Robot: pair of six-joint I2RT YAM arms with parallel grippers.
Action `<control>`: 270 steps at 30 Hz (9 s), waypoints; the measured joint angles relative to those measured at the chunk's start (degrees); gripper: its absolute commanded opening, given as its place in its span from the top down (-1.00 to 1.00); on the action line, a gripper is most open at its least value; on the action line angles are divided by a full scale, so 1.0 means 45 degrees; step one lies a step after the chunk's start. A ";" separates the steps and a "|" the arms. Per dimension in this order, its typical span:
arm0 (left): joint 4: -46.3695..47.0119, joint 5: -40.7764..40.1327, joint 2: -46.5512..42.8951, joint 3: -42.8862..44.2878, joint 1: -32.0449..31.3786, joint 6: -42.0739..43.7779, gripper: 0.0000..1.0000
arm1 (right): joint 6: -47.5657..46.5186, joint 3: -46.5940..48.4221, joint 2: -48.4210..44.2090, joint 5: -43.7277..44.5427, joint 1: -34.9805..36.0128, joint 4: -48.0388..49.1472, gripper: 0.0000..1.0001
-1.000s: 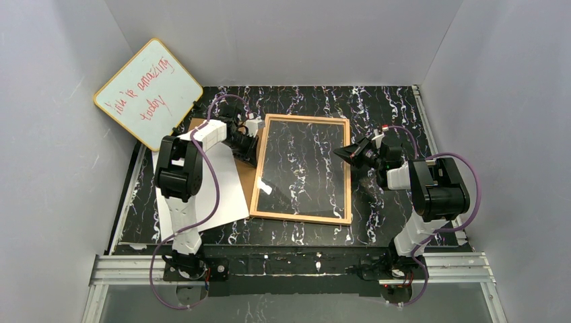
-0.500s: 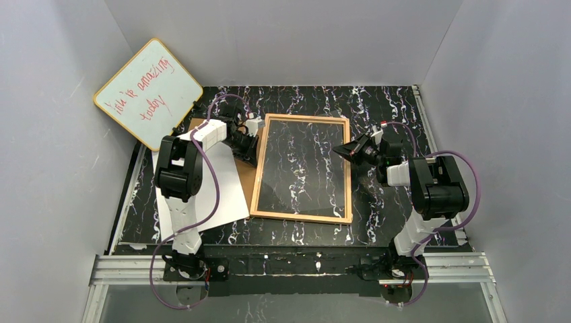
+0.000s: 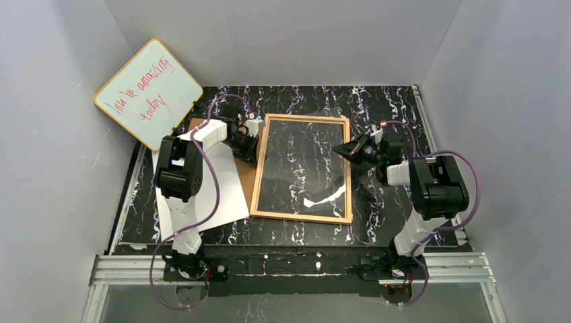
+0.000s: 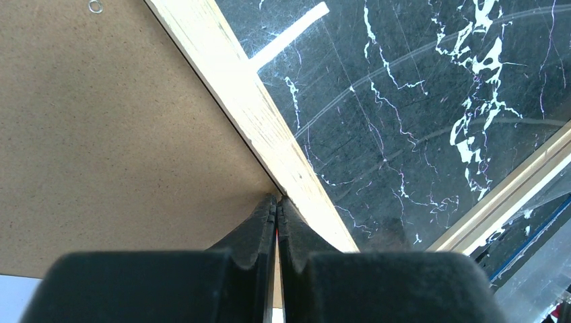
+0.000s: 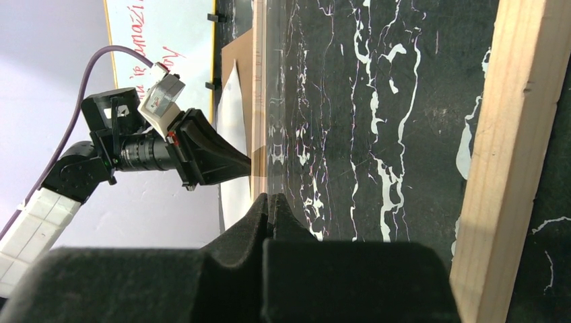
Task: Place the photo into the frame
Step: Place the photo frame item in the photo frame.
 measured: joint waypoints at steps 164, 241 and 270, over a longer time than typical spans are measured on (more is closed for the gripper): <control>0.0253 -0.0029 0.0039 -0.0185 -0.0233 0.0617 1.00 | -0.0330 -0.1073 -0.0981 0.0563 0.0534 0.1909 0.97; 0.0262 0.0010 0.0039 -0.0204 -0.0233 0.0617 1.00 | -0.1914 -0.0194 -0.2064 0.1496 0.0520 -0.2492 0.97; 0.0296 0.0015 0.0019 -0.0238 -0.0233 0.0665 1.00 | -0.1574 -0.1200 -0.2667 0.0937 0.0534 0.0262 0.97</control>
